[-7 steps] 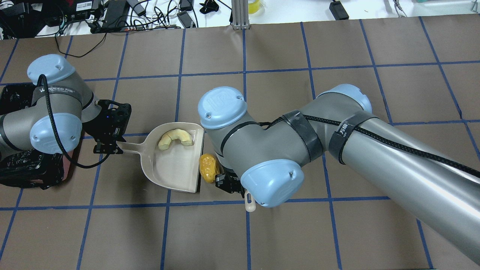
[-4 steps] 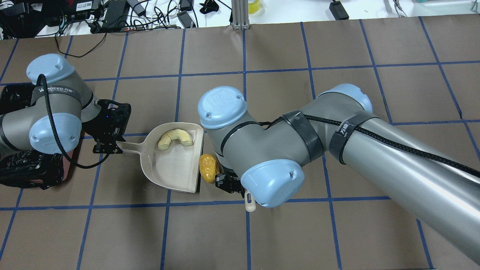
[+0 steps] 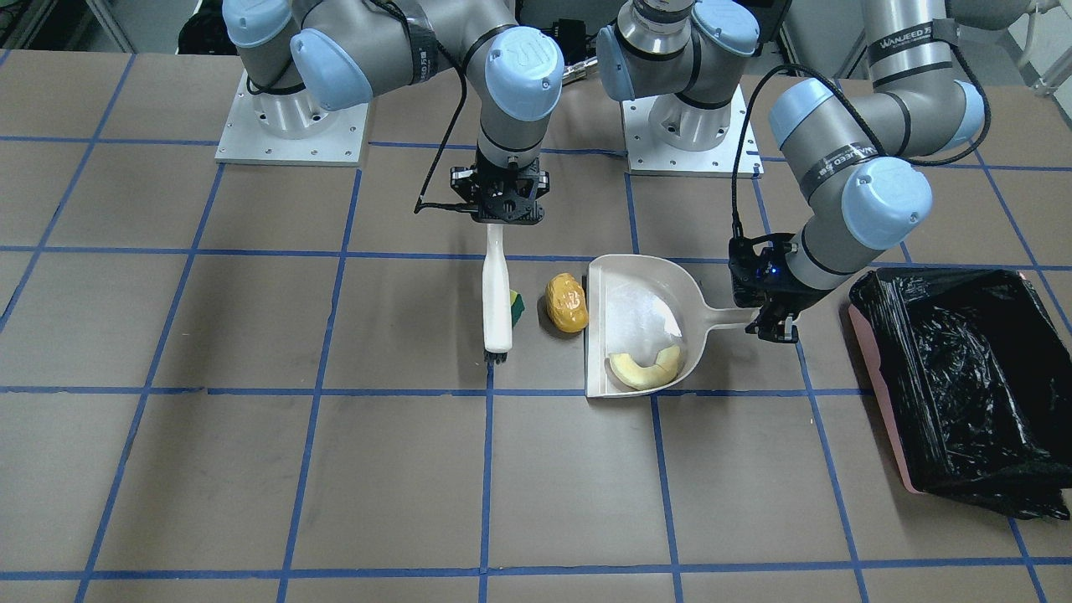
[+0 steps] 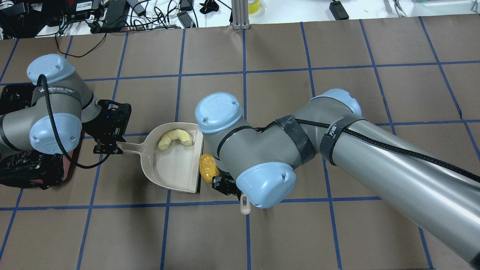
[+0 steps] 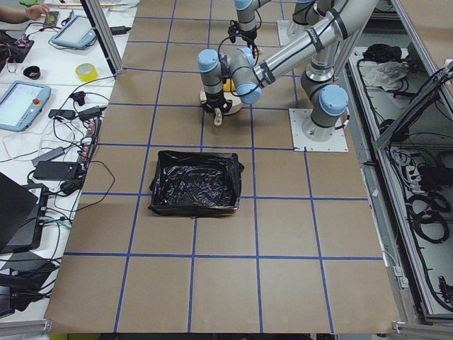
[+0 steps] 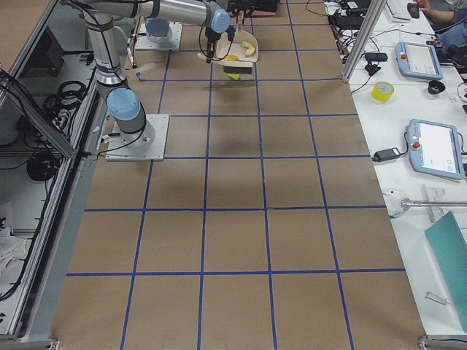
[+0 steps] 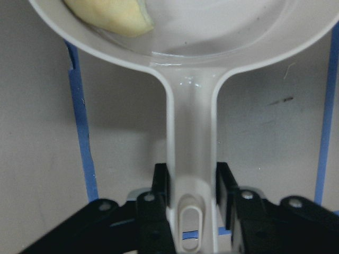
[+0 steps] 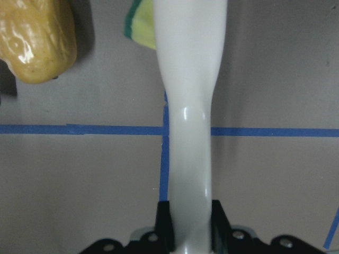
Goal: Sweep and dump trash into bin
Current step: 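Sweep the yellow potato and sponge into the dustpan with the brush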
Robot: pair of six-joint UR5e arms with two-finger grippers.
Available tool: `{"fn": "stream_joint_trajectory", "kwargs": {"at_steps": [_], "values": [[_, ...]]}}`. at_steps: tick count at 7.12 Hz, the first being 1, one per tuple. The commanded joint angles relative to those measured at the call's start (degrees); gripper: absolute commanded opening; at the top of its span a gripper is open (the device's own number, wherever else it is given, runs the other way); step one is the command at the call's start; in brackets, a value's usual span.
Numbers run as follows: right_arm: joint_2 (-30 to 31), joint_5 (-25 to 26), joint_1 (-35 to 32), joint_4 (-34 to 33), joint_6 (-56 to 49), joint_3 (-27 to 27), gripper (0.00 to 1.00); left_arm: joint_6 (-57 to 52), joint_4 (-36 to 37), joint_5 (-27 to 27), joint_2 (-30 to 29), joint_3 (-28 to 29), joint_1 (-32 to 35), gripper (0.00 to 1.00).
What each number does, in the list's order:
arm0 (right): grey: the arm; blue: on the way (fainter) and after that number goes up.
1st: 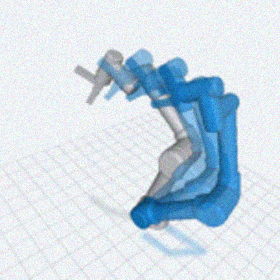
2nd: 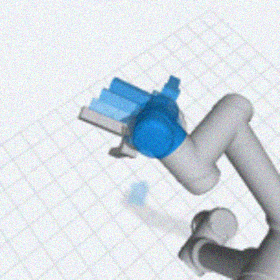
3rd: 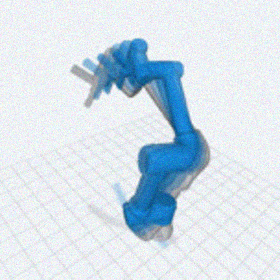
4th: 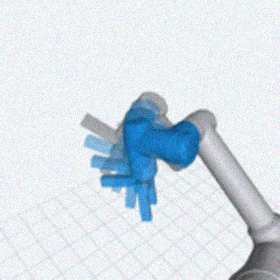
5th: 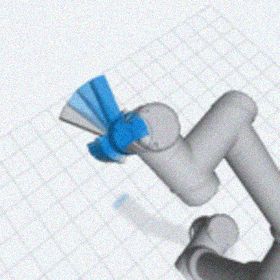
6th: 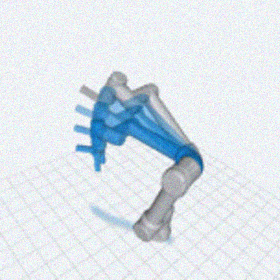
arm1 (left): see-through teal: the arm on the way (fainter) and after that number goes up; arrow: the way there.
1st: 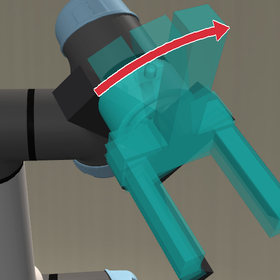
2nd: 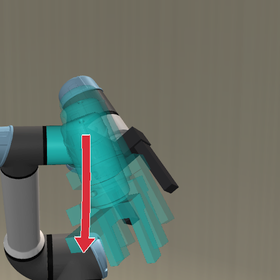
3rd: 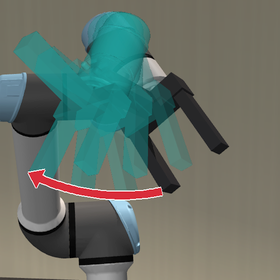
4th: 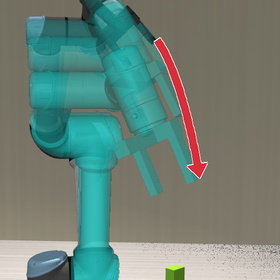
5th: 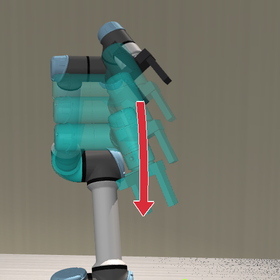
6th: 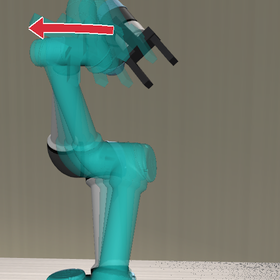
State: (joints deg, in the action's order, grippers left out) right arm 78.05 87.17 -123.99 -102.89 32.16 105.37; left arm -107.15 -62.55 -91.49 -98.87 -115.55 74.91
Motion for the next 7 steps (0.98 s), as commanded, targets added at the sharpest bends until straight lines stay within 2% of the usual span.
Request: {"fn": "stream_joint_trajectory", "kwargs": {"at_steps": [1,2,7], "values": [[-2.5,-2.5,-4.5,-4.1,6.2,-0.4,0.00,0.1,0.0,0.1,0.0,0.0,0.1,0.00],[-4.2,-2.9,-5.4,-6.2,7.2,-0.8,0.00,0.1,0.0,0.2,-0.1,0.0,0.1,0.00],[-9.6,-17.2,-5.5,-7.0,11.5,-12.1,0.00,0.2,-0.1,0.4,-0.1,0.0,0.1,0.00]]}}
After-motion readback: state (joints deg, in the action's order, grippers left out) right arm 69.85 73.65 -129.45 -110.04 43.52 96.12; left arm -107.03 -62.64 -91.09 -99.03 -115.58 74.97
